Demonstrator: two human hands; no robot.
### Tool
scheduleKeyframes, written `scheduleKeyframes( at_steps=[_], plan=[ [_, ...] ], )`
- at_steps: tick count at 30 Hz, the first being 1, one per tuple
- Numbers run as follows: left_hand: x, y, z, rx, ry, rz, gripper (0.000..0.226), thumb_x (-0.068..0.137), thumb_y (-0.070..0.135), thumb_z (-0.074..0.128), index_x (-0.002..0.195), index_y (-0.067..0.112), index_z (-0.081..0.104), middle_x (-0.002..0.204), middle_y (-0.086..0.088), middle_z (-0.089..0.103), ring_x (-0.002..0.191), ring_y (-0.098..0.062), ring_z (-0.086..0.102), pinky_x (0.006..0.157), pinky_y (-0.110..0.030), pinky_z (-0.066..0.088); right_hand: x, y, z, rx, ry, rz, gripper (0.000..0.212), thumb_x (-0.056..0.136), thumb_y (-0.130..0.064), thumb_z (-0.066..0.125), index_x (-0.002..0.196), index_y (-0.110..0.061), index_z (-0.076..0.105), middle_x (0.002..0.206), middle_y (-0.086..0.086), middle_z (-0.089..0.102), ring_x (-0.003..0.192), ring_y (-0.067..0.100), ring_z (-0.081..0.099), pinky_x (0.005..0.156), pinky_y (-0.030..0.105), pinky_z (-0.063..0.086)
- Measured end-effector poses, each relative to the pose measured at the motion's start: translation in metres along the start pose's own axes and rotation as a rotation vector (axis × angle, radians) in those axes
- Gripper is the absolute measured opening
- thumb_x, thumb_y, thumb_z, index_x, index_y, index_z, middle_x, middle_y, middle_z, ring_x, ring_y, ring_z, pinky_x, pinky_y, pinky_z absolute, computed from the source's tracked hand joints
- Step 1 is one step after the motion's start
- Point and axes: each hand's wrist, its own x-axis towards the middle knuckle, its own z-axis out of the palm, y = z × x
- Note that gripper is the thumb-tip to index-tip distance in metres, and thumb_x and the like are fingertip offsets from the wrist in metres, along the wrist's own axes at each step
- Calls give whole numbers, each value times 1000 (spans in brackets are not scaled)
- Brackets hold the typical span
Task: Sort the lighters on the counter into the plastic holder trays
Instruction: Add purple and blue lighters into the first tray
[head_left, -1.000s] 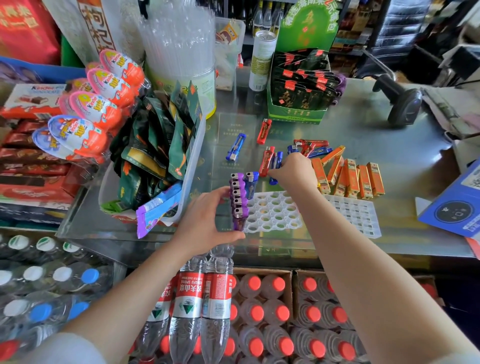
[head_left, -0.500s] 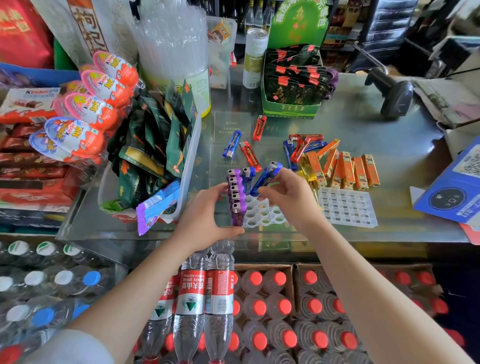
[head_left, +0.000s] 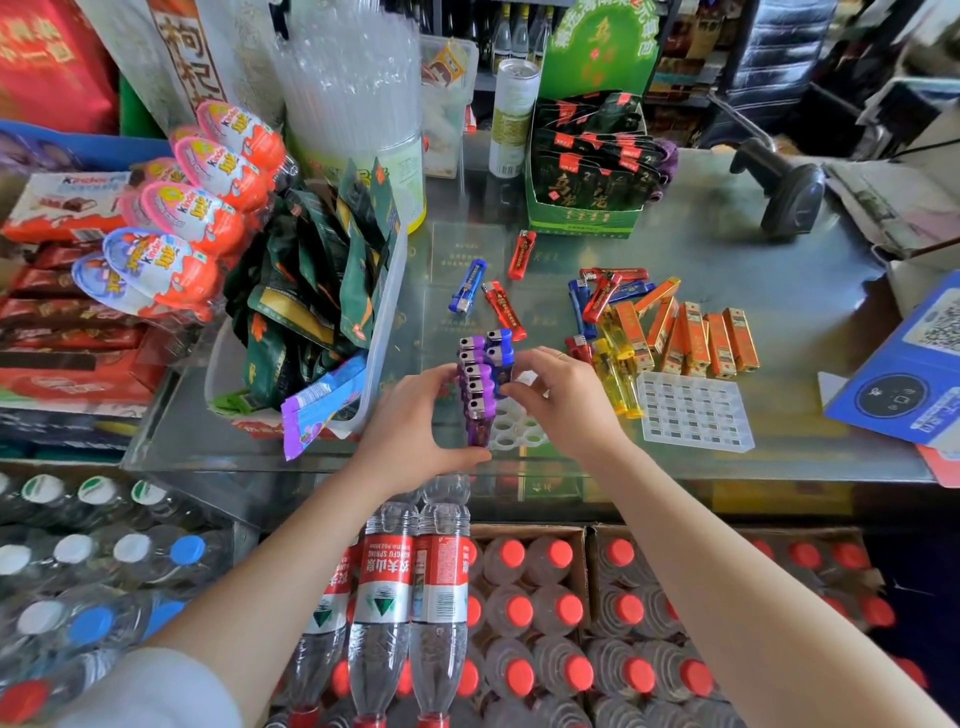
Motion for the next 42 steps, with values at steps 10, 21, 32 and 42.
scheduleKeyframes(
  at_steps=[10,21,32,42],
  plan=[
    [1,0,1,5,1,-11,85,52,50,81,126,26,46,116,6,58,110,-15,50,95,-41,40,-2,3,5,-82,5,14,12,83,-20,66,90,-10,65,85,-3,62,64,4,46,54,20,36],
    [0,-1,3,-58,70,-61,74,50,50,75,113,27,45,111,6,53,106,-13,48,91,-35,41,62,12,-10,-140,-10,-99,18,91,-11,50,100,-8,65,96,8,67,91,26,56,72,37,50],
    [0,-1,5,-115,92,-108,76,50,53,72,116,37,37,109,23,44,110,-5,45,95,-30,39,129,3,13,-734,-322,-311,46,77,7,54,118,-14,51,125,4,51,112,29,43,86,35,39],
    [-1,3,3,-90,95,-108,81,55,33,85,119,36,35,104,33,35,106,0,40,91,-20,33,105,4,-1,-16,34,-110,16,89,-14,56,102,-5,60,93,9,65,88,24,56,70,31,44]
  ],
)
